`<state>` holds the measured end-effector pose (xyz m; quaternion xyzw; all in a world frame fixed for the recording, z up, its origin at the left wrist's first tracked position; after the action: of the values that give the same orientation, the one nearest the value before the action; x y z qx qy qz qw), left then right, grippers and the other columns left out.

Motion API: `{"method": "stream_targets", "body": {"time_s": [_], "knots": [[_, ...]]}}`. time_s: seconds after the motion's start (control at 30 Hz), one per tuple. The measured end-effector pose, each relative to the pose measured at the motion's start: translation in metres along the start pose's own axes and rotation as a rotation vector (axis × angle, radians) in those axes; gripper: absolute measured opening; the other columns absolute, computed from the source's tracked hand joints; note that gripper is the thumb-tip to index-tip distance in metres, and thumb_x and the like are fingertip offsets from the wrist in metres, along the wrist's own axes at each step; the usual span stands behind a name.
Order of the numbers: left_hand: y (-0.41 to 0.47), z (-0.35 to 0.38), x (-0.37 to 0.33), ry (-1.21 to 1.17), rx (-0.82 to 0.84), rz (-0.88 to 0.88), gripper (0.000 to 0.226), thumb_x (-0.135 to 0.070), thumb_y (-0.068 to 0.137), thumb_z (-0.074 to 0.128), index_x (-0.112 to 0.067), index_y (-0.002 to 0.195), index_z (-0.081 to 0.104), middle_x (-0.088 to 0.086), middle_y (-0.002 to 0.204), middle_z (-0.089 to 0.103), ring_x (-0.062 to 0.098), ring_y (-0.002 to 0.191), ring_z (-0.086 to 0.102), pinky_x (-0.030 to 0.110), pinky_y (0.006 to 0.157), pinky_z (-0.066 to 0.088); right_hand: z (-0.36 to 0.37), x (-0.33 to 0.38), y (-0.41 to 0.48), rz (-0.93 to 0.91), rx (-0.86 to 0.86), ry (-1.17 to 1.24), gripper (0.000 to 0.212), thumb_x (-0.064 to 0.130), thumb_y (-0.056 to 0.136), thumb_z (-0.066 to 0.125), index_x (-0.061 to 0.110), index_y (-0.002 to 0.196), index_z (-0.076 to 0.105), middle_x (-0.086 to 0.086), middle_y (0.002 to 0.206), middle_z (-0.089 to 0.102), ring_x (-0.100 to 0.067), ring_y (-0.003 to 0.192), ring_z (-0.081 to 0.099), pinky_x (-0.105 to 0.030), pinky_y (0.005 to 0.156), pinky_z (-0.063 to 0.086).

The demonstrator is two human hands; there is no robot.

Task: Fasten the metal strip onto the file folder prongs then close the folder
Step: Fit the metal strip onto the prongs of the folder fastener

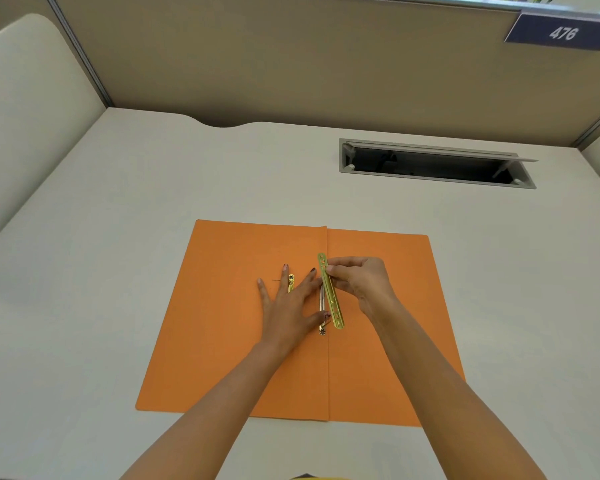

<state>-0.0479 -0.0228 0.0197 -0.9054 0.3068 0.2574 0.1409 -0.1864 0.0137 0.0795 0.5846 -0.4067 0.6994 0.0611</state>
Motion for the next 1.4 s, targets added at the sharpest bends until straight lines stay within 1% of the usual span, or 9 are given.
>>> {"method": "stream_targets", "body": {"time_s": [0.3, 0.5, 0.6, 0.8, 1.03, 1.1, 1.2, 1.3, 1.4], "knots": [[-0.001, -0.001, -0.001, 0.0, -0.006, 0.001, 0.064, -0.052, 0.081, 0.06, -0.046, 0.14, 0.034, -0.03, 0.152, 0.022, 0.016, 0.148, -0.01, 0.062, 0.11, -0.019, 0.001, 0.001, -0.001, -0.008, -0.011, -0.029, 0.008, -0.006, 0.077, 0.072, 0.002, 0.082, 0.072, -0.02, 0.093, 0.072, -0.029, 0.082, 0.072, -0.034, 0.076, 0.059], [-0.001, -0.002, -0.002, -0.006, 0.001, 0.0, 0.065, -0.053, 0.081, 0.06, -0.044, 0.14, 0.034, -0.029, 0.152, 0.022, 0.016, 0.147, -0.011, 0.062, 0.11, -0.02, 0.002, 0.004, 0.002, 0.004, -0.031, -0.066, 0.009, -0.006, 0.076, 0.072, 0.001, 0.083, 0.072, -0.019, 0.093, 0.072, -0.028, 0.081, 0.071, -0.026, 0.064, 0.057], [-0.001, -0.003, -0.001, -0.012, 0.001, -0.002, 0.066, -0.055, 0.081, 0.059, -0.044, 0.141, 0.034, -0.029, 0.152, 0.022, 0.016, 0.147, -0.012, 0.061, 0.109, -0.02, 0.003, 0.003, 0.003, 0.01, -0.035, -0.09, 0.01, -0.006, 0.076, 0.072, 0.004, 0.078, 0.072, -0.019, 0.094, 0.072, -0.031, 0.086, 0.071, -0.03, 0.069, 0.058], [-0.002, -0.005, -0.004, -0.013, 0.013, -0.007, 0.064, -0.054, 0.082, 0.059, -0.046, 0.14, 0.032, -0.028, 0.152, 0.024, 0.017, 0.148, -0.009, 0.062, 0.11, -0.018, 0.003, -0.004, 0.006, 0.032, -0.028, -0.116, 0.011, -0.006, 0.075, 0.072, -0.002, 0.085, 0.074, -0.021, 0.094, 0.072, -0.032, 0.087, 0.072, -0.036, 0.077, 0.06], [-0.002, -0.012, -0.008, -0.113, 0.018, -0.039, 0.066, -0.046, 0.077, 0.068, -0.045, 0.136, 0.038, -0.027, 0.149, 0.032, 0.018, 0.149, -0.001, 0.06, 0.112, -0.016, 0.002, -0.01, 0.009, 0.04, -0.03, -0.141, 0.011, -0.007, 0.073, 0.074, -0.003, 0.084, 0.073, -0.022, 0.094, 0.072, -0.032, 0.086, 0.072, -0.039, 0.08, 0.059], [-0.003, -0.014, -0.008, -0.143, 0.018, -0.047, 0.061, -0.044, 0.076, 0.069, -0.043, 0.132, 0.043, -0.024, 0.147, 0.037, 0.017, 0.148, 0.004, 0.059, 0.113, -0.014, 0.002, -0.012, 0.011, 0.042, -0.031, -0.16, 0.009, -0.006, 0.073, 0.075, 0.0, 0.079, 0.073, -0.022, 0.093, 0.073, -0.031, 0.086, 0.072, -0.04, 0.081, 0.059], [-0.01, -0.019, -0.008, -0.232, -0.095, -0.087, 0.032, -0.04, 0.083, 0.065, -0.039, 0.114, 0.059, -0.021, 0.13, 0.058, 0.012, 0.145, 0.022, 0.054, 0.115, -0.014, 0.001, -0.013, 0.014, 0.059, -0.029, -0.136, 0.009, -0.008, 0.071, 0.075, 0.0, 0.074, 0.072, -0.024, 0.091, 0.072, -0.035, 0.084, 0.071, -0.042, 0.081, 0.059], [-0.023, -0.025, -0.009, -0.351, -0.197, -0.162, 0.015, -0.026, 0.088, 0.063, -0.036, 0.096, 0.069, -0.018, 0.103, 0.071, 0.005, 0.117, 0.055, 0.053, 0.117, 0.0, -0.001, -0.012, 0.016, 0.071, -0.036, -0.12, 0.01, -0.01, 0.071, 0.075, 0.0, 0.072, 0.07, -0.023, 0.091, 0.071, -0.032, 0.081, 0.071, -0.037, 0.077, 0.059], [-0.039, -0.029, -0.013, -0.432, -0.2, -0.182, 0.024, -0.013, 0.083, 0.067, -0.036, 0.087, 0.072, -0.015, 0.089, 0.073, 0.002, 0.089, 0.063, 0.04, 0.106, 0.032, 0.0, -0.013, 0.018, 0.077, -0.029, -0.104, 0.01, -0.01, 0.071, 0.075, -0.001, 0.074, 0.07, -0.024, 0.093, 0.071, -0.031, 0.082, 0.071, -0.033, 0.073, 0.059]]}}
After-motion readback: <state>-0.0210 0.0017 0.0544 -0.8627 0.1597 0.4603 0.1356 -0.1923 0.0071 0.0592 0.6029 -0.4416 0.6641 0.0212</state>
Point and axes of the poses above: each hand's wrist, its own y-axis towards the middle knuckle, its own z-axis out of the palm, x = y × z, the point moved 2 cm from there along y, towards the middle knuckle
